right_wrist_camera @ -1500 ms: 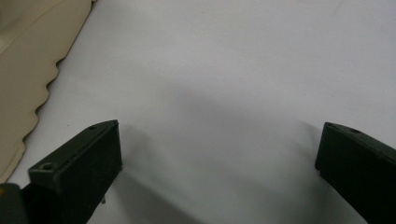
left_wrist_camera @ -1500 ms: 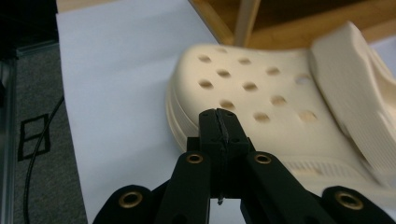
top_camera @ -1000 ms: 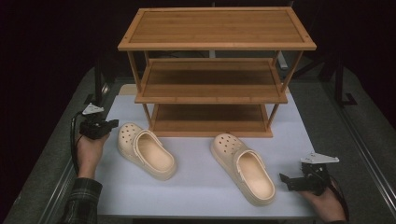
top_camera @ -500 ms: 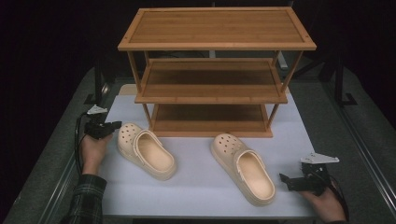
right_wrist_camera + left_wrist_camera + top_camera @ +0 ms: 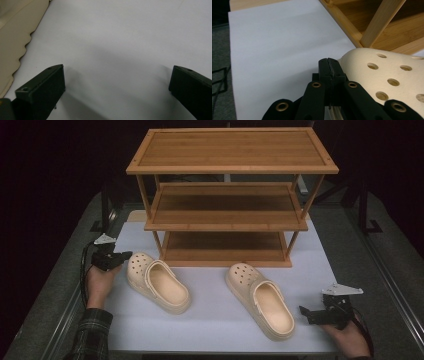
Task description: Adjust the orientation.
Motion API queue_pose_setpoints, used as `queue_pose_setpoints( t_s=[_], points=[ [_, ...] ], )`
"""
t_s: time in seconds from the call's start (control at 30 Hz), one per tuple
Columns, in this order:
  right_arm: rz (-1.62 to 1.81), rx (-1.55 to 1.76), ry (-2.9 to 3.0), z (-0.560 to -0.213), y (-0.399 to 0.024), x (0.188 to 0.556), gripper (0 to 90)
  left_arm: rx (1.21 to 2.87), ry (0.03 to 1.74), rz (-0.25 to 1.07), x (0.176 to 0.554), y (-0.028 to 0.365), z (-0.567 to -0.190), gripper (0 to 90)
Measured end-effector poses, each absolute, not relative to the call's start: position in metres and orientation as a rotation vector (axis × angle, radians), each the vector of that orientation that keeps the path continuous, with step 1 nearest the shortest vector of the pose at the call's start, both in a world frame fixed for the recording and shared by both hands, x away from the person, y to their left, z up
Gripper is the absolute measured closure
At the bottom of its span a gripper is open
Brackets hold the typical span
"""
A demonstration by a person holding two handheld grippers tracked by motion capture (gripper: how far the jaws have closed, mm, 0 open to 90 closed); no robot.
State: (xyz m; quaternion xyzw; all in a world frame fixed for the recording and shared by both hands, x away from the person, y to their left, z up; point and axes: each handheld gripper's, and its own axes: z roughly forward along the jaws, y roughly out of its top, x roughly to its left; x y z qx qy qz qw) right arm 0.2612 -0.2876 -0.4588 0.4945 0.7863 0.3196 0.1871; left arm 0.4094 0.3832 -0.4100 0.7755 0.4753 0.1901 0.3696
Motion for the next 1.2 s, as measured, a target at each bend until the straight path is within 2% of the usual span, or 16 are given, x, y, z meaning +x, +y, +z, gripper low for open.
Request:
queue_pose_setpoints(
  t_s=[0.73, 1.2],
  points=[
    [0.901, 1.397, 2.214, -0.459, -0.288, 0.261, 0.0, 2.051, 1.107, 0.431, 0.391, 0.358, -0.409, 90.0],
    [0.902, 1.394, 2.215, -0.459, -0.288, 0.261, 0.0, 2.124, 0.975, 0.371, 0.386, 0.315, -0.408, 90.0]
  ],
)
